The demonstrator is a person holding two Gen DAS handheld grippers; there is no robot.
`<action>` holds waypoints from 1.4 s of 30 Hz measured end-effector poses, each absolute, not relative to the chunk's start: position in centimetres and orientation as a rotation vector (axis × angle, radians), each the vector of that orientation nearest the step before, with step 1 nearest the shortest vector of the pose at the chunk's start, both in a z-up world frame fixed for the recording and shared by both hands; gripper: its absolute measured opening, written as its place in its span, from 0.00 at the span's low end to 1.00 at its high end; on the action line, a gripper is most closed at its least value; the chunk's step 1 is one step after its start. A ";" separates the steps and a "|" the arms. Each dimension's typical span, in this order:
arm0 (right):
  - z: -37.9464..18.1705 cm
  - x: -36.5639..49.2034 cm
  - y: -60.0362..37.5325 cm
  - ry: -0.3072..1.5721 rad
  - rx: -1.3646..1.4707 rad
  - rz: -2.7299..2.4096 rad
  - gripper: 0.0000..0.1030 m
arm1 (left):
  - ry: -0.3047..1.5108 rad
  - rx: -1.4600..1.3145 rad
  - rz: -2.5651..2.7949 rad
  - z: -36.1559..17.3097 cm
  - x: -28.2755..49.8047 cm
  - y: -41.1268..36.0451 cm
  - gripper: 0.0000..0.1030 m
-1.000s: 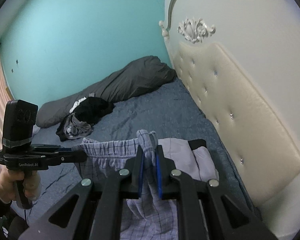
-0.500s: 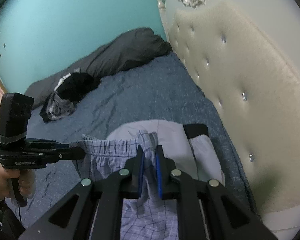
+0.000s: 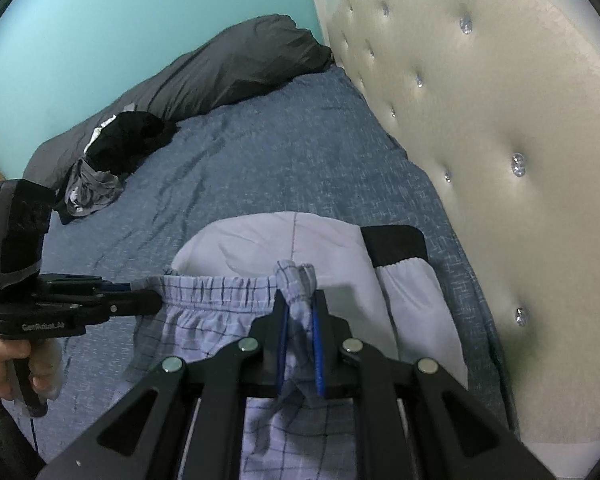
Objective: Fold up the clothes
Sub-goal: 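Carry the plaid shorts with both grippers and lower them onto the grey garment, then open both grippers and release the shorts' waistband onto the grey garment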
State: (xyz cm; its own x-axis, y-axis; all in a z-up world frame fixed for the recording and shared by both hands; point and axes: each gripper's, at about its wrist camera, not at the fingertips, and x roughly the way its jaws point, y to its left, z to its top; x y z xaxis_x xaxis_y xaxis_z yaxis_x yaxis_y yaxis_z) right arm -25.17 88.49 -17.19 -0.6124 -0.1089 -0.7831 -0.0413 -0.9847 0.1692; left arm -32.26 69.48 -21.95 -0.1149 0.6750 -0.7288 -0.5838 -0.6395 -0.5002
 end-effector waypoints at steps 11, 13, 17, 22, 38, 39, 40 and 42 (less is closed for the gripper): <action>-18.9 -27.2 88.8 -0.266 1.466 -2.756 0.17 | -0.153 -1.322 1.852 -23.7 -32.8 69.3 0.15; -18.7 -27.0 89.4 -0.315 1.459 -2.770 0.23 | -0.160 -1.326 1.850 -23.7 -32.9 69.1 0.18; -17.7 -26.2 90.8 -0.411 1.400 -2.822 0.40 | -0.183 -1.320 1.885 -23.4 -33.3 68.2 0.32; -15.8 -24.7 91.6 -0.456 1.271 -2.867 0.40 | -0.229 -1.281 1.932 -22.2 -33.6 66.5 0.35; -17.9 -26.4 89.7 -0.343 1.433 -2.763 0.08 | -0.146 -1.261 1.943 -23.2 -33.0 67.9 0.34; -18.1 -26.4 89.9 -0.355 1.441 -2.770 0.08 | -0.138 -1.262 1.944 -23.3 -33.0 68.0 0.34; -18.4 -26.4 90.2 -0.375 1.445 -2.776 0.08 | -0.130 -1.262 1.945 -23.4 -33.0 68.1 0.34; -18.9 -26.7 90.6 -0.408 1.456 -2.782 0.08 | -0.119 -1.261 1.948 -23.5 -33.0 68.2 0.34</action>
